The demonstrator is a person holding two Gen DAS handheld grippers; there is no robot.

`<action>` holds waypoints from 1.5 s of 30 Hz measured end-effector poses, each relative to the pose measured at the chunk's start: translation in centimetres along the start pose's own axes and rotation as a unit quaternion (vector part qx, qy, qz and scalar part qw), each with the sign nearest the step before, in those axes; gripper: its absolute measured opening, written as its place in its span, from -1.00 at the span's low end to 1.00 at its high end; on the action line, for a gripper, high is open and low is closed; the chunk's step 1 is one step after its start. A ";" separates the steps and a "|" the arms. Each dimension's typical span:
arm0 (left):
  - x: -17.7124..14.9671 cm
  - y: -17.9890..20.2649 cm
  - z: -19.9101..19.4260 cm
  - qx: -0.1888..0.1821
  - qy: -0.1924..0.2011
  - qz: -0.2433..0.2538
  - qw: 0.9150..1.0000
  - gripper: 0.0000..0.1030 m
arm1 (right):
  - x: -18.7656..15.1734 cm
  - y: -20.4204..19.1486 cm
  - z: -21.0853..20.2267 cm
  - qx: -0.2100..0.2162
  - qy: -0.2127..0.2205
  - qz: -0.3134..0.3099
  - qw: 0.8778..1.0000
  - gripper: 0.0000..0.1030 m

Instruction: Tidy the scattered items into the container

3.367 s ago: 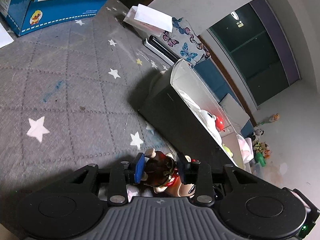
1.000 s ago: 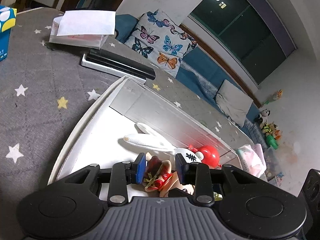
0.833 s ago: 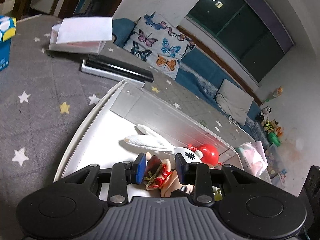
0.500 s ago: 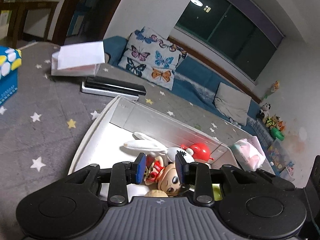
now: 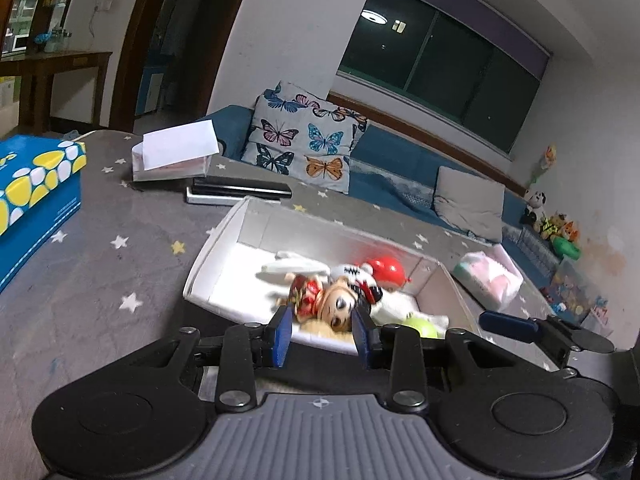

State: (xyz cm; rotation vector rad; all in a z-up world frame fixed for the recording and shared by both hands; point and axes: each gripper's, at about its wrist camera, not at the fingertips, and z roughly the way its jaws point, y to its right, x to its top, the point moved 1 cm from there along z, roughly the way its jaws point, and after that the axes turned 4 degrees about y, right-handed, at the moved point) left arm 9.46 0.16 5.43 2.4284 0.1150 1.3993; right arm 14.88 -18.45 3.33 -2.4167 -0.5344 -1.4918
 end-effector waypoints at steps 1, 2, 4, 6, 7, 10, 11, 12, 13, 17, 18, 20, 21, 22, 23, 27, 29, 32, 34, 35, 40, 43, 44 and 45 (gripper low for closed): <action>-0.4 0.1 -0.2 0.001 -0.001 0.002 1.000 -0.30 | -0.4 -0.2 -0.5 -0.001 0.007 -0.001 1.000 1.00; -0.8 0.2 -0.5 0.002 -0.003 0.004 1.000 -0.30 | -0.7 -0.3 -0.8 0.000 0.011 -0.001 1.000 1.00; -1.6 0.4 -0.7 0.006 -0.010 0.008 1.000 -0.30 | -1.5 -0.4 -1.4 0.006 0.009 0.003 1.000 1.00; -2.3 0.5 -0.7 0.010 -0.015 0.014 1.000 -0.30 | -2.1 -0.5 -1.8 0.011 0.005 0.012 1.000 1.00; -2.6 0.7 -0.8 0.017 -0.015 0.020 1.000 -0.30 | -2.4 -0.5 -1.9 0.010 0.003 0.020 1.000 1.00; -3.3 1.2 -1.0 0.042 -0.013 0.041 0.998 -0.30 | -3.1 -0.5 -2.3 -0.002 0.000 0.041 0.999 1.00; -3.4 1.3 -0.9 0.046 -0.015 0.045 0.998 -0.30 | -3.3 -0.4 -2.4 -0.003 -0.001 0.047 0.999 1.00; -3.6 1.3 -0.9 0.047 -0.016 0.048 0.998 -0.30 | -3.7 -0.3 -2.5 -0.002 -0.005 0.058 0.998 1.00; -3.8 1.3 -0.9 0.047 -0.017 0.048 0.998 -0.30 | -3.9 -0.1 -2.4 0.001 -0.007 0.067 0.998 1.00; -4.4 1.2 -0.8 0.054 -0.024 0.048 0.997 -0.30 | -4.8 0.0 -2.6 -0.006 -0.007 0.080 0.997 1.00; -4.5 1.1 -0.8 0.058 -0.025 0.048 0.997 -0.30 | -4.9 0.0 -2.6 -0.011 -0.008 0.081 0.997 1.00; -4.9 1.2 -0.8 0.063 -0.029 0.051 0.996 -0.30 | -5.5 0.1 -2.5 -0.019 -0.019 0.091 0.995 1.00; -5.0 1.2 -0.7 0.066 -0.031 0.052 0.996 -0.30 | -5.7 0.2 -2.4 -0.019 -0.022 0.096 0.995 1.00; -5.2 1.2 -0.7 0.067 -0.033 0.053 0.996 -0.30 | -6.0 0.2 -2.3 -0.018 -0.027 0.103 0.994 1.00; -5.3 1.2 -0.7 0.068 -0.035 0.053 0.996 -0.30 | -6.4 0.3 -2.1 -0.021 -0.032 0.109 0.993 1.00; -5.7 1.2 -0.5 0.075 -0.039 0.059 0.995 -0.30 | -6.8 0.2 -1.9 -0.026 -0.037 0.109 0.993 1.00; -5.8 1.2 -0.5 0.079 -0.039 0.059 0.994 -0.30 | -6.7 0.0 -2.1 -0.026 -0.032 0.106 0.993 1.00; -6.0 1.1 -0.6 0.083 -0.038 0.058 0.994 -0.30 | -6.7 -0.1 -2.3 -0.026 -0.030 0.108 0.993 1.00; -6.1 1.1 -0.7 0.084 -0.039 0.058 0.994 -0.30 | -6.8 -0.1 -2.3 -0.027 -0.032 0.111 0.993 1.00; -6.2 1.1 -0.7 0.084 -0.039 0.059 0.994 -0.30 | -6.9 -0.1 -2.2 -0.027 -0.034 0.113 0.993 1.00; -6.3 1.1 -0.8 0.086 -0.038 0.058 0.994 -0.31 | -6.9 0.0 -2.2 -0.026 -0.032 0.117 0.992 1.00; -6.4 1.2 -0.8 0.086 -0.034 0.059 0.994 -0.31 | -7.0 -0.1 -2.1 -0.029 -0.035 0.118 0.992 1.00; -6.4 1.3 -0.8 0.085 -0.034 0.061 0.994 -0.31 | -7.1 -0.1 -2.1 -0.029 -0.036 0.118 0.992 1.00; -6.5 1.4 -0.7 0.085 -0.036 0.062 0.994 -0.31 | -7.1 -0.2 -2.1 -0.029 -0.037 0.117 0.992 1.00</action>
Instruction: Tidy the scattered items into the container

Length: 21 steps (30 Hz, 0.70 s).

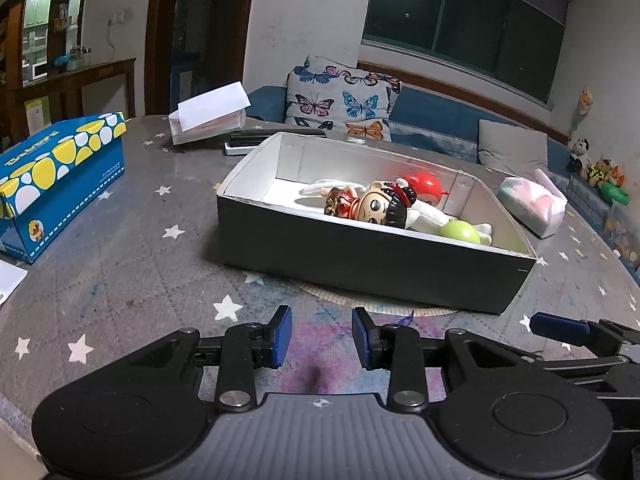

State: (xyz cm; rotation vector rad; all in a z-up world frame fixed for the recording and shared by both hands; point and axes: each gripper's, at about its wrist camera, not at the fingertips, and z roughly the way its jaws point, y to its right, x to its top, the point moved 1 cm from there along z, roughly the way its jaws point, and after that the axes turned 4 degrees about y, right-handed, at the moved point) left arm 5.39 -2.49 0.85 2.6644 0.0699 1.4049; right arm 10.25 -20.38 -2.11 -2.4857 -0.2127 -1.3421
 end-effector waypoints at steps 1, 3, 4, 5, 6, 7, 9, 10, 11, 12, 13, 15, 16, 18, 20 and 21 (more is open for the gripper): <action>-0.1 0.1 0.1 0.000 -0.002 0.001 1.000 -0.31 | 0.0 -0.1 0.0 -0.001 -0.001 -0.002 1.000 1.00; -0.2 0.1 0.2 -0.001 -0.005 0.003 1.000 -0.31 | -0.1 -0.2 0.1 -0.001 -0.002 -0.007 1.000 1.00; -0.3 0.2 0.3 -0.001 -0.007 0.004 1.000 -0.31 | -0.1 -0.3 0.1 -0.003 -0.003 -0.008 1.000 1.00; -0.3 0.2 0.3 -0.001 -0.008 0.005 1.000 -0.31 | -0.1 -0.3 0.2 -0.005 -0.003 -0.010 1.000 1.00; -0.4 0.2 0.4 -0.001 -0.009 0.006 1.000 -0.31 | -0.2 -0.3 0.3 -0.006 -0.005 -0.010 1.000 1.00; -0.4 0.2 0.4 0.000 -0.009 0.006 1.000 -0.31 | -0.2 -0.3 0.4 -0.007 -0.007 -0.010 1.000 1.00; -0.6 0.1 0.5 0.000 -0.011 0.007 1.000 -0.31 | -0.2 -0.3 0.5 -0.009 -0.011 -0.009 1.000 1.00; -0.6 0.1 0.6 0.000 -0.013 0.007 1.000 -0.31 | -0.3 -0.4 0.6 -0.009 -0.012 -0.010 1.000 1.00; -0.7 0.2 0.6 0.000 -0.014 0.008 1.000 -0.31 | -0.3 -0.4 0.6 -0.009 -0.013 -0.010 1.000 1.00; -0.8 0.2 0.7 0.000 -0.016 0.008 1.000 -0.31 | -0.4 -0.4 0.7 -0.010 -0.014 -0.011 1.000 1.00; -0.8 0.2 0.7 0.000 -0.017 0.009 1.000 -0.31 | -0.5 -0.4 0.8 -0.009 -0.015 -0.012 1.000 1.00; -0.9 0.4 0.8 -0.002 -0.020 0.011 1.000 -0.31 | -0.6 -0.4 0.9 -0.010 -0.017 -0.012 1.000 1.00; -0.9 0.4 0.9 -0.002 -0.021 0.012 1.000 -0.32 | -0.6 -0.4 0.9 -0.011 -0.017 -0.013 1.000 1.00; -1.0 0.5 1.0 -0.001 -0.023 0.015 1.000 -0.32 | -0.6 -0.4 0.9 -0.014 -0.017 -0.015 1.000 1.00; -1.0 0.6 1.1 -0.001 -0.026 0.016 1.000 -0.32 | -0.7 -0.2 0.9 -0.014 -0.018 -0.013 1.000 1.00; -1.0 0.6 1.2 0.000 -0.027 0.016 1.000 -0.32 | -0.7 -0.2 0.9 -0.014 -0.018 -0.013 1.000 1.00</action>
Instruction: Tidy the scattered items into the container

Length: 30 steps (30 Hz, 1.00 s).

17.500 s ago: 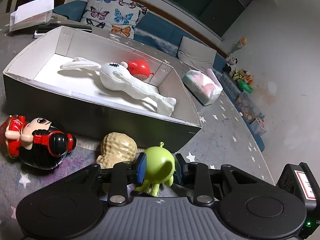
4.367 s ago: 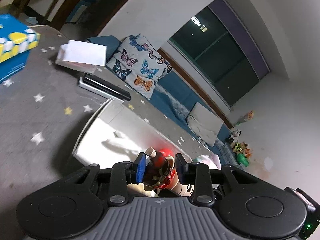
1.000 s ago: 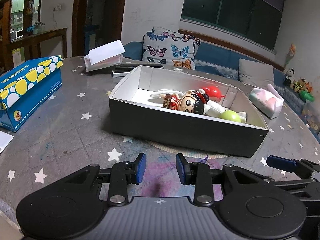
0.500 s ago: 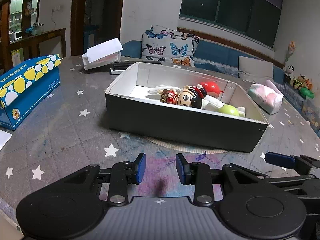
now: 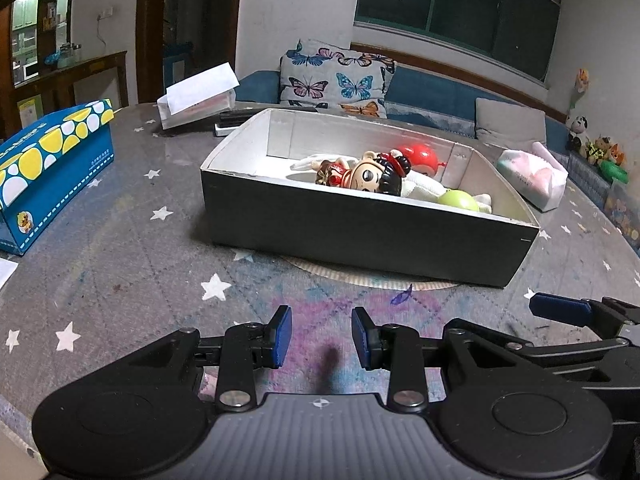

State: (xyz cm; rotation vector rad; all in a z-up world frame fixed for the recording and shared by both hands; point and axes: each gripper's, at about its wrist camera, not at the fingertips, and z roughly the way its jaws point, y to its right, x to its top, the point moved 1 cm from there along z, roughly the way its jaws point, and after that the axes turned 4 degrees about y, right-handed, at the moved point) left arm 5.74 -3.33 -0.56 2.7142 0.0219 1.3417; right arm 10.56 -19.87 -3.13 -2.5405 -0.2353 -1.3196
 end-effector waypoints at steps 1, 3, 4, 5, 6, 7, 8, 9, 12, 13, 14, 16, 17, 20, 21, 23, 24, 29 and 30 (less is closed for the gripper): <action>0.0 0.0 0.1 0.001 -0.001 0.001 1.000 -0.32 | 0.0 0.0 0.0 0.000 -0.001 0.000 1.000 1.00; 0.0 0.0 0.2 0.003 -0.003 0.001 1.000 -0.32 | 0.0 0.1 0.1 0.000 -0.003 0.000 1.000 1.00; 0.0 0.0 0.3 0.004 -0.004 0.001 1.000 -0.32 | -0.1 0.1 0.2 0.000 -0.003 0.000 1.000 1.00; 0.0 0.0 0.3 0.005 -0.005 0.001 1.000 -0.32 | -0.1 0.1 0.2 -0.001 -0.004 0.001 1.000 1.00; 0.0 0.0 0.3 0.006 -0.005 0.001 1.000 -0.32 | -0.1 0.2 0.2 -0.001 -0.004 0.001 1.000 1.00; 0.0 0.0 0.4 0.007 -0.006 0.002 1.000 -0.32 | -0.1 0.2 0.3 -0.001 -0.005 0.002 1.000 1.00; 0.0 0.0 0.4 0.009 -0.006 0.003 1.000 -0.32 | -0.1 0.3 0.3 -0.001 -0.005 0.002 1.000 1.00; 0.0 0.0 0.4 0.010 -0.007 0.005 1.000 -0.32 | -0.1 0.3 0.3 -0.002 -0.005 0.003 1.000 1.00; 0.0 0.1 0.6 0.014 -0.008 0.008 1.000 -0.32 | -0.1 0.4 0.3 -0.003 -0.006 0.004 1.000 1.00; 0.0 0.1 0.6 0.014 -0.009 0.009 1.000 -0.32 | -0.2 0.4 0.3 -0.003 -0.007 0.004 1.000 1.00; 0.0 0.2 0.6 0.014 -0.010 0.011 1.000 -0.32 | -0.2 0.4 0.4 -0.003 -0.007 0.004 1.000 1.00; 0.0 0.3 0.7 0.013 -0.010 0.013 1.000 -0.32 | -0.2 0.5 0.4 -0.003 -0.008 0.004 1.000 1.00; 0.0 0.3 0.7 0.014 -0.011 0.014 1.000 -0.32 | -0.2 0.4 0.4 -0.003 -0.008 0.004 1.000 1.00; 0.0 0.4 0.8 0.016 -0.013 0.018 1.000 -0.32 | -0.2 0.4 0.4 -0.004 -0.008 0.004 1.000 1.00; 0.0 0.4 0.8 0.017 -0.014 0.018 1.000 -0.32 | -0.2 0.4 0.4 -0.004 -0.008 0.004 1.000 1.00; -0.1 0.4 0.8 0.019 -0.014 0.019 1.000 -0.32 | -0.2 0.4 0.4 -0.005 -0.008 0.004 1.000 1.00; -0.1 0.4 0.8 0.019 -0.015 0.019 1.000 -0.32 | -0.2 0.4 0.4 -0.005 -0.008 0.004 1.000 1.00; -0.1 0.6 0.8 0.022 -0.016 0.024 0.999 -0.32 | -0.2 0.4 0.4 -0.007 -0.009 0.004 1.000 1.00; -0.1 0.6 0.9 0.022 -0.017 0.025 0.999 -0.32 | -0.2 0.4 0.4 -0.007 -0.009 0.004 1.000 1.00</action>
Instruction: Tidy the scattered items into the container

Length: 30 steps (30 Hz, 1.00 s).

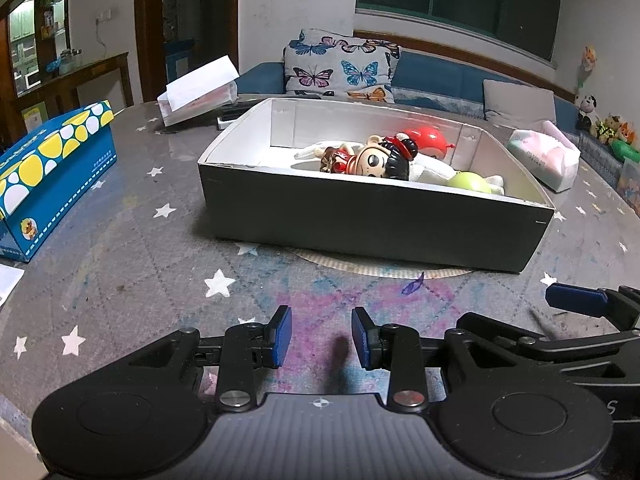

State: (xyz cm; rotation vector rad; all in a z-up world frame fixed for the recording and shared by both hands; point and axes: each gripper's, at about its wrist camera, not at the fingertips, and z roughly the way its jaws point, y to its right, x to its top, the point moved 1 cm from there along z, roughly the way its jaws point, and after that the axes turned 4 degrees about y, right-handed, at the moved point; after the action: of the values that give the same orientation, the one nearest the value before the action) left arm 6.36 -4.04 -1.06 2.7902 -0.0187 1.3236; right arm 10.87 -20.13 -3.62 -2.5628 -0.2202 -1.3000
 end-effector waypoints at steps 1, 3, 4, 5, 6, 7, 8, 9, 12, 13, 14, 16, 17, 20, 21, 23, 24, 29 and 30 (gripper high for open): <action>0.0 0.0 0.0 -0.001 -0.001 0.001 1.000 -0.32 | 0.0 0.0 0.0 0.000 0.000 0.000 1.000 1.00; 0.0 0.1 0.1 0.001 -0.001 0.002 1.000 -0.32 | 0.0 0.0 0.0 -0.001 0.000 0.000 1.000 1.00; 0.0 0.1 0.1 0.001 -0.002 0.003 1.000 -0.32 | -0.1 0.0 0.0 -0.001 -0.001 0.000 1.000 1.00; 0.0 0.1 0.1 0.001 -0.003 0.003 1.000 -0.32 | -0.1 0.0 0.0 -0.001 -0.001 0.000 1.000 1.00; 0.0 0.1 0.1 0.001 -0.003 0.003 1.000 -0.32 | -0.1 0.0 0.0 -0.001 -0.001 0.000 1.000 1.00; 0.0 0.1 0.1 0.001 -0.003 0.003 1.000 -0.32 | -0.1 0.0 0.0 -0.001 -0.001 0.000 1.000 1.00; 0.0 0.1 0.2 0.001 -0.003 0.003 1.000 -0.32 | -0.1 0.1 0.0 0.000 0.000 0.000 1.000 1.00; 0.0 0.1 0.2 0.001 -0.003 0.004 1.000 -0.32 | -0.1 0.1 0.1 -0.001 -0.001 0.001 1.000 1.00; 0.0 0.1 0.2 0.001 -0.003 0.004 1.000 -0.32 | -0.1 0.1 0.0 -0.001 -0.001 0.000 1.000 1.00; 0.0 0.1 0.2 0.001 -0.004 0.004 1.000 -0.32 | -0.1 0.1 0.1 -0.001 -0.001 0.000 1.000 1.00; 0.0 0.1 0.3 0.001 -0.005 0.004 1.000 -0.32 | -0.1 0.1 0.1 -0.001 -0.001 0.000 1.000 1.00; 0.0 0.1 0.3 0.000 -0.006 0.002 1.000 -0.32 | -0.1 0.0 0.1 -0.002 -0.001 0.001 1.000 1.00; 0.0 0.1 0.3 0.000 -0.006 0.002 1.000 -0.32 | -0.1 0.0 0.1 -0.001 -0.001 0.001 1.000 1.00; 0.0 0.1 0.3 0.000 -0.006 0.002 1.000 -0.32 | -0.1 0.1 0.1 -0.001 -0.001 0.001 1.000 1.00; 0.0 0.1 0.3 0.001 -0.007 0.002 1.000 -0.32 | -0.2 0.1 0.1 -0.001 -0.001 0.001 1.000 1.00; 0.0 0.1 0.4 0.003 -0.007 0.002 1.000 -0.32 | -0.2 0.0 0.2 -0.002 -0.002 0.001 1.000 1.00; 0.0 0.1 0.4 0.004 -0.008 0.002 1.000 -0.32 | -0.2 0.0 0.2 -0.003 -0.003 0.000 1.000 1.00; -0.1 0.1 0.2 0.007 -0.011 0.005 1.000 -0.32 | -0.3 -0.1 0.2 -0.007 -0.003 -0.004 1.000 1.00; -0.2 0.1 0.2 0.007 -0.012 0.005 1.000 -0.32 | -0.3 -0.1 0.1 -0.007 -0.003 -0.004 1.000 1.00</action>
State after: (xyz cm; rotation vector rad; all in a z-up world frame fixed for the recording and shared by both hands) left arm 6.40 -4.11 -1.31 2.8205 -0.0238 1.2972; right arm 10.81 -20.00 -3.89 -2.5806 -0.2223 -1.3004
